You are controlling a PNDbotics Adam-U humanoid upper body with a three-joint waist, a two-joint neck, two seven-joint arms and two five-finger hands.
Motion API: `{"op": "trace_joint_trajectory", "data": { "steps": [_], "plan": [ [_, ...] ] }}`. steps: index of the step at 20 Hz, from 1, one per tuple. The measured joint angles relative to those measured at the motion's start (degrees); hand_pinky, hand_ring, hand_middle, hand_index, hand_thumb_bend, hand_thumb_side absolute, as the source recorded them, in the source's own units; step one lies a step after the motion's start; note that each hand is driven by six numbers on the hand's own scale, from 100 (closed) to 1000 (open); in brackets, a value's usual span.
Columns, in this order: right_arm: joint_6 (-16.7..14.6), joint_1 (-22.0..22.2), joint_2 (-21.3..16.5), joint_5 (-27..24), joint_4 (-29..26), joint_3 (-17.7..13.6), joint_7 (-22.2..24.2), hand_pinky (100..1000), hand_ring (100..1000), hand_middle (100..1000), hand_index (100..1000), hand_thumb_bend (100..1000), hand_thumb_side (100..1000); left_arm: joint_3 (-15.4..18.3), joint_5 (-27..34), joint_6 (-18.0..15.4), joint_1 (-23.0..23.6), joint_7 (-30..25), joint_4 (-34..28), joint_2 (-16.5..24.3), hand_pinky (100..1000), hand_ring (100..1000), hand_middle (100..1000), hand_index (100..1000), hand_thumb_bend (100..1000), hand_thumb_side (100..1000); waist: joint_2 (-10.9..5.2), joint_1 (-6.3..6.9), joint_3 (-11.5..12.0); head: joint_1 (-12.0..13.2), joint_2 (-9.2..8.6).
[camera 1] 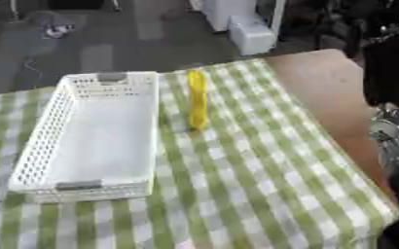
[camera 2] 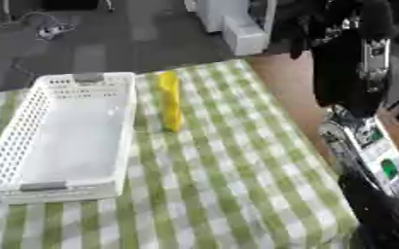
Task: Pick up objects on the table and place them in the box.
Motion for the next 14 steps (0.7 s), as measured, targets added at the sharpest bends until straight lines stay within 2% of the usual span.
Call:
{"op": "trace_joint_trajectory", "data": {
  "steps": [10, 14],
  "plan": [
    [0.14, 0.0, -0.07, 0.0, 0.0, 0.01, 0.6, 240, 577, 715, 801, 296, 591, 0.0, 0.02, 0.09, 0.0, -0.33, 0.0, 0.0, 657, 614, 848, 889, 383, 768, 0.01, 0.0, 0.0, -0.42, 0.0],
    [0.46, 0.35, -0.08, 0.0, 0.0, 0.01, 0.76, 228, 584, 725, 816, 329, 594, 0.0, 0.03, 0.09, 0.0, -0.34, 0.0, 0.0, 658, 615, 848, 889, 383, 768, 0.01, 0.0, 0.06, -0.42, 0.34]
  ]
}}
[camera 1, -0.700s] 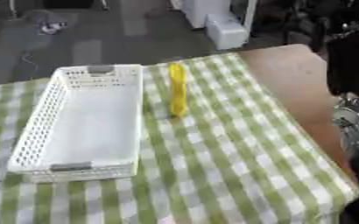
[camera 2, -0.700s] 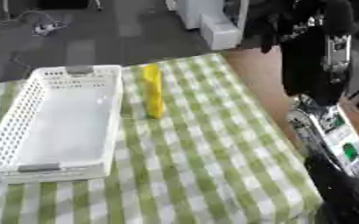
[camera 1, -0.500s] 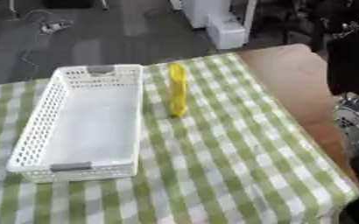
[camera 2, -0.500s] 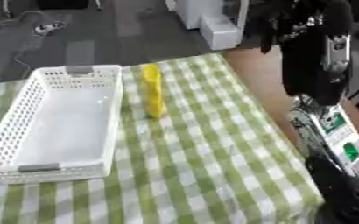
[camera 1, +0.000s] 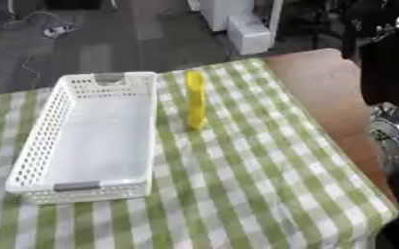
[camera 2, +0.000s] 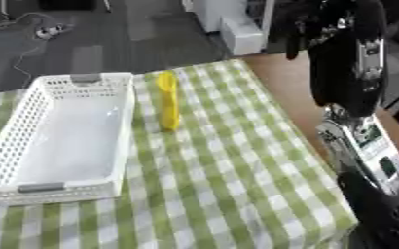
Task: Pick up objects on the table and place them in the box.
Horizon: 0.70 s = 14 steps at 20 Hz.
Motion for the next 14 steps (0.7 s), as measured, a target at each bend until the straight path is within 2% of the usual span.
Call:
{"op": "trace_joint_trajectory", "data": {
  "steps": [3, 4, 5, 6, 7, 8, 9, 10, 11, 12, 13, 14],
  "plan": [
    [1.45, 0.71, -0.02, 0.37, 0.0, -0.04, -0.3, 207, 618, 773, 870, 454, 626, 0.02, 0.01, 0.0, 0.0, 0.02, 0.0, 0.0, 659, 615, 848, 889, 382, 767, -0.01, 0.0, 0.47, -0.01, 0.92],
    [2.52, 0.9, -0.03, 0.78, 0.0, -0.08, -0.54, 211, 612, 764, 861, 437, 617, 0.06, 0.02, 0.01, 0.0, 0.04, 0.0, 0.0, 659, 615, 848, 889, 382, 767, -0.03, 0.0, 0.55, -0.08, 1.2],
    [3.82, 1.16, -0.04, 1.25, 0.0, -0.15, -0.78, 198, 654, 816, 915, 534, 664, 0.13, 0.03, 0.02, 0.0, 0.05, 0.0, 0.0, 659, 615, 848, 889, 382, 767, -0.04, 0.0, 0.62, -0.2, 1.41],
    [5.46, 1.22, -0.04, 1.82, 0.0, -0.27, -1.03, 196, 669, 833, 934, 571, 677, 0.14, 0.04, 0.03, 0.0, 0.07, 0.0, -0.01, 659, 615, 848, 889, 382, 767, -0.06, 0.01, 0.72, -0.45, 1.61],
    [7.3, 1.22, -0.04, 2.44, 0.0, -0.39, -1.24, 195, 683, 849, 957, 619, 675, 0.14, 0.11, 0.06, 0.0, 0.1, 0.0, -0.01, 659, 615, 848, 889, 382, 767, -0.12, 0.02, 0.83, -0.54, 1.63],
    [9.21, 1.21, -0.03, 3.11, 0.0, -0.4, -1.38, 195, 681, 848, 954, 612, 676, 0.14, 0.19, 0.09, 0.0, 0.14, 0.0, -0.02, 659, 615, 848, 889, 382, 767, -0.18, 0.02, 0.84, -0.57, 1.63],
    [10.99, 1.19, -0.03, 3.78, 0.0, -0.4, -1.48, 191, 698, 862, 984, 687, 668, 0.14, 0.23, 0.12, 0.0, 0.15, 0.0, -0.03, 658, 614, 848, 890, 382, 767, -0.2, 0.02, 0.84, -0.62, 1.63],
    [12.59, 1.18, -0.03, 4.41, 0.0, -0.41, -1.43, 191, 698, 862, 984, 687, 668, 0.14, 0.27, 0.14, 0.0, 0.15, 0.0, -0.04, 658, 614, 848, 890, 382, 767, -0.2, 0.02, 0.84, -0.86, 1.63],
    [13.99, 1.17, -0.03, 4.99, 0.0, -0.4, -1.23, 205, 726, 882, 1000, 729, 643, 0.14, 0.32, 0.16, 0.0, 0.15, 0.0, -0.05, 657, 613, 848, 890, 382, 768, -0.2, 0.02, 0.84, -1.0, 1.63],
    [15.24, 1.17, -0.04, 5.54, 0.0, -0.38, -0.85, 204, 724, 880, 1000, 725, 646, 0.14, 0.37, 0.17, 0.0, 0.15, 0.0, -0.05, 657, 613, 848, 890, 382, 768, -0.2, 0.02, 0.83, -1.01, 1.63],
    [16.32, 1.17, -0.07, 6.02, 0.0, -0.38, -0.3, 236, 757, 913, 1000, 795, 615, 0.14, 0.38, 0.18, 0.0, 0.15, 0.0, -0.06, 656, 612, 848, 890, 382, 768, -0.19, 0.02, 0.83, -1.01, 1.62],
    [17.26, 1.17, -0.26, 6.4, 0.0, -0.35, 0.46, 236, 757, 913, 1000, 795, 615, 0.14, 0.38, 0.19, 0.0, 0.14, 0.0, -0.06, 656, 612, 848, 890, 382, 768, -0.17, 0.02, 0.83, -1.01, 1.61]
  ]
}}
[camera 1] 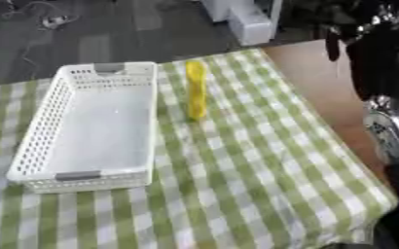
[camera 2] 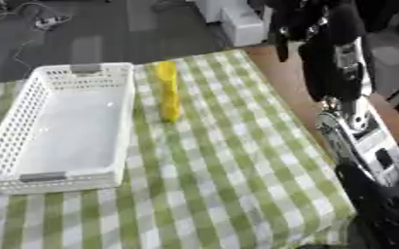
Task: Pick up objects on the table and place them in the box.
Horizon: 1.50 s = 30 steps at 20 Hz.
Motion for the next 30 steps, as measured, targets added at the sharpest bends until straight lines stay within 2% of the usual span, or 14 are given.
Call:
{"op": "trace_joint_trajectory", "data": {
  "steps": [1, 5, 6, 7, 14, 18, 30],
  "plan": [
    [0.83, 0.0, -0.3, 0.31, 0.0, 0.02, 0.93, 273, 785, 939, 1000, 840, 600, 0.0, 0.0, 0.01, 0.0, -0.01, 0.0, 0.0, 656, 612, 848, 890, 382, 768, 0.02, 0.0, -0.01, 0.0, 0.0],
    [2.79, 0.34, -1.92, 0.95, 0.0, 0.51, 6.48, 362, 839, 984, 1000, 900, 569, 0.0, 0.0, 0.04, 0.02, -0.04, 0.0, -0.01, 656, 612, 849, 890, 382, 768, 0.03, 0.0, -0.02, 0.0, -0.01],
    [3.04, 0.5, -2.33, 0.96, 0.0, 0.68, 8.06, 348, 830, 978, 1000, 892, 574, 0.0, 0.0, 0.08, 0.02, -0.08, 0.0, -0.01, 656, 612, 849, 890, 382, 768, 0.03, 0.0, -0.02, 0.0, -0.01],
    [3.28, 0.52, -2.64, 0.92, 0.0, 0.71, 9.61, 380, 855, 996, 1000, 928, 559, 0.0, 0.0, 0.11, 0.02, -0.1, 0.0, -0.01, 656, 612, 849, 890, 382, 768, 0.03, 0.0, -0.02, 0.0, -0.02],
    [4.7, 0.74, -4.44, 0.95, 0.69, 1.03, 18.23, 439, 891, 1000, 1000, 994, 563, 0.0, 0.02, 0.22, 0.03, -0.22, 0.0, -0.01, 657, 612, 848, 890, 381, 768, 0.03, -0.04, 0.0, 0.0, -0.55],
    [4.47, 0.62, -4.75, 2.18, 2.71, 1.08, 19.55, 504, 914, 1000, 1000, 1000, 571, 0.0, 0.05, 0.24, 0.03, -0.23, 0.0, -0.01, 657, 612, 848, 890, 381, 768, 0.03, -0.05, 0.11, 0.01, -0.86],
    [3.99, -3.1, -4.2, 5.0, 9.12, 2.83, 20.01, 538, 938, 1000, 1000, 1000, 626, 0.0, 0.37, 0.27, 0.03, -0.28, 0.0, -0.01, 657, 611, 848, 890, 381, 768, 0.0, -0.1, 0.31, 0.09, -1.01]
  ]
}}
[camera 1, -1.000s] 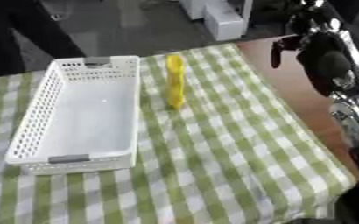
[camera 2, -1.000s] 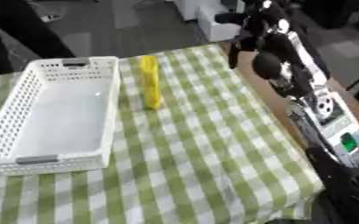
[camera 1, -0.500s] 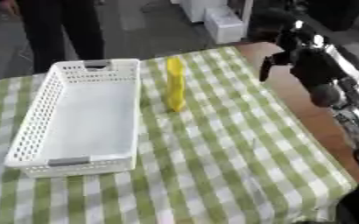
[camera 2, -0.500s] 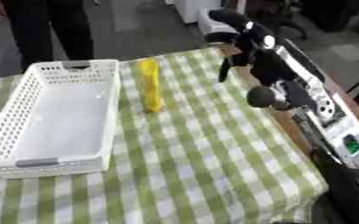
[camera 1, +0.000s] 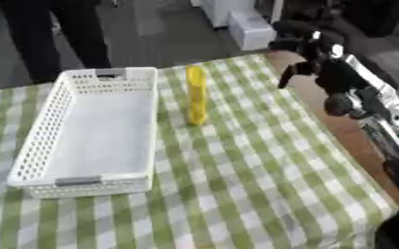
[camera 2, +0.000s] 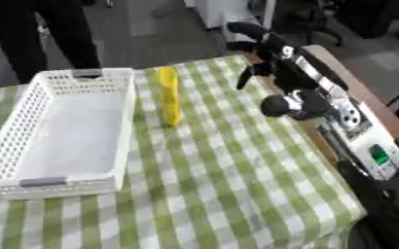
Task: Pick up objects on the table and place them in the box.
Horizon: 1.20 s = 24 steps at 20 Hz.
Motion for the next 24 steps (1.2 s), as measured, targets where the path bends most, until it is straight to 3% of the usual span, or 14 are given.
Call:
{"op": "trace_joint_trajectory", "data": {
  "steps": [7, 8, 17, 20, 21, 22, 24],
  "plan": [
    [0.69, -2.08, 1.72, 0.42, 5.55, 0.73, -0.17, 466, 916, 1000, 1000, 1000, 608, 0.0, 0.15, -0.01, 0.0, -0.05, 0.0, 0.0, 657, 611, 849, 890, 380, 768, 0.0, 0.0, 0.04, 0.0, 0.01],
    [0.79, -2.25, 2.01, 0.43, 6.51, 0.84, -0.26, 410, 900, 1000, 1000, 1000, 599, 0.0, 0.17, 0.02, 0.0, -0.09, 0.0, 0.0, 657, 611, 849, 890, 380, 768, 0.0, 0.0, 0.04, 0.0, 0.01],
    [1.77, -5.57, 5.06, -0.09, 15.62, 2.08, -0.3, 385, 883, 1000, 1000, 1000, 588, -0.01, 0.19, 0.07, 0.0, -0.38, 0.0, 0.0, 657, 611, 849, 890, 380, 768, 0.0, 0.14, 0.05, 0.0, 0.0],
    [1.36, -7.62, 6.34, 0.56, 18.47, 2.85, -1.3, 549, 932, 1000, 1000, 1000, 587, -0.01, 0.2, 0.08, 0.01, -0.41, 0.0, 0.0, 657, 610, 849, 890, 380, 768, 0.0, 0.21, 0.05, -0.08, 0.0],
    [1.0, -8.05, 6.72, 1.07, 19.35, 3.22, -1.63, 549, 932, 1000, 1000, 1000, 587, -0.01, 0.2, 0.09, 0.01, -0.43, 0.0, -0.01, 657, 610, 849, 890, 380, 768, 0.0, 0.22, 0.05, -0.12, 0.0],
    [0.61, -8.64, 7.06, 1.69, 20.19, 3.6, -1.89, 715, 996, 1000, 1000, 1000, 593, -0.02, 0.21, 0.13, 0.01, -0.48, 0.0, -0.01, 656, 610, 849, 890, 380, 768, 0.0, 0.22, 0.05, -0.16, 0.0],
    [-0.43, -10.03, 7.64, 3.26, 21.68, 4.46, -2.0, 808, 1000, 1000, 1000, 1000, 604, -0.02, 0.22, 0.18, 0.02, -0.57, 0.0, -0.02, 656, 609, 849, 890, 380, 768, 0.0, 0.22, 0.05, -0.52, 0.0]
  ]
}}
